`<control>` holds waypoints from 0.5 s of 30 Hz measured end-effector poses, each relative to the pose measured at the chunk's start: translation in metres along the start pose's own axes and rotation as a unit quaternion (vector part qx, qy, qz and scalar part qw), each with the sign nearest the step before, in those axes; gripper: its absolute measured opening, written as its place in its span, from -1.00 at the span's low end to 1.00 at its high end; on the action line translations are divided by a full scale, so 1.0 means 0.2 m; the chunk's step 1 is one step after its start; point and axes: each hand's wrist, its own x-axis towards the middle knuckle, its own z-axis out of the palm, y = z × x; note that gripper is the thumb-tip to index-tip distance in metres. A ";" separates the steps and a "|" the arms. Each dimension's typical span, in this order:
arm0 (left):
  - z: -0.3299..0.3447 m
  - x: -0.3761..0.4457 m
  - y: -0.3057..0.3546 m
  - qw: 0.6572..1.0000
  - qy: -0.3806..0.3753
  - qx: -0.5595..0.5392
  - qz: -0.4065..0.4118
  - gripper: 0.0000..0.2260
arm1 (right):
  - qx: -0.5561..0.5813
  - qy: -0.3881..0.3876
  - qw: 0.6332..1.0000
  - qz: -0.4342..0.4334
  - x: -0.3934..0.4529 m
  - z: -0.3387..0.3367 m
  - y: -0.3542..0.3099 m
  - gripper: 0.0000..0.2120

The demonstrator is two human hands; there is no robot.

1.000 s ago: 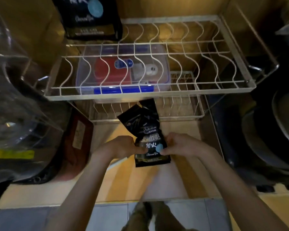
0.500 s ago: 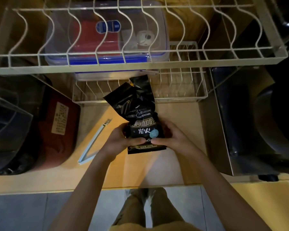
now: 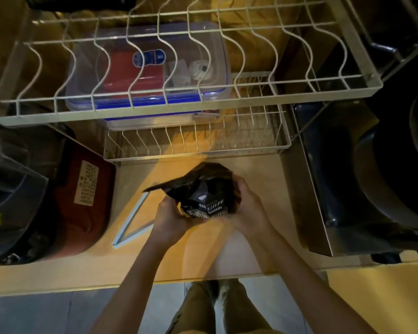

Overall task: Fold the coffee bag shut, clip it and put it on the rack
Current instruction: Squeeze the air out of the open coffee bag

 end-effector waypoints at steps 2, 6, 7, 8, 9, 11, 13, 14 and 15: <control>0.01 0.00 0.00 1.000 0.008 0.021 0.017 -0.44 | 0.000 0.016 1.000 -0.007 -0.01 0.01 0.01 -0.20; 0.00 -0.02 0.03 0.999 -0.014 0.027 0.019 -0.40 | -0.007 0.023 1.000 -0.020 0.00 0.02 0.04 -0.20; -0.03 -0.03 0.05 1.000 -0.024 0.005 0.013 -0.29 | -0.010 0.023 0.999 -0.025 0.00 0.02 0.04 -0.19; -0.07 -0.04 0.08 0.999 -0.031 -0.035 0.000 -0.16 | -0.009 0.024 0.999 -0.032 0.00 0.02 0.05 -0.18; -0.11 -0.06 0.13 0.996 -0.030 -0.085 -0.016 -0.03 | -0.004 0.022 0.999 -0.039 0.01 0.02 0.06 -0.18; -0.20 -0.10 0.23 0.984 0.012 -0.175 -0.027 0.04 | -0.003 0.016 0.999 -0.047 0.01 0.02 0.06 -0.19; -0.27 -0.14 0.35 0.987 0.071 -0.140 0.026 -0.08 | 0.000 0.013 0.999 -0.045 0.00 0.02 0.07 -0.19; -0.30 -0.15 0.41 0.990 0.092 -0.076 0.073 -0.16 | 0.004 0.014 0.999 -0.043 0.00 0.03 0.07 -0.20; -0.31 -0.16 0.48 0.986 0.105 0.005 0.131 -0.26 | 0.005 0.017 0.999 -0.041 0.00 0.03 0.07 -0.21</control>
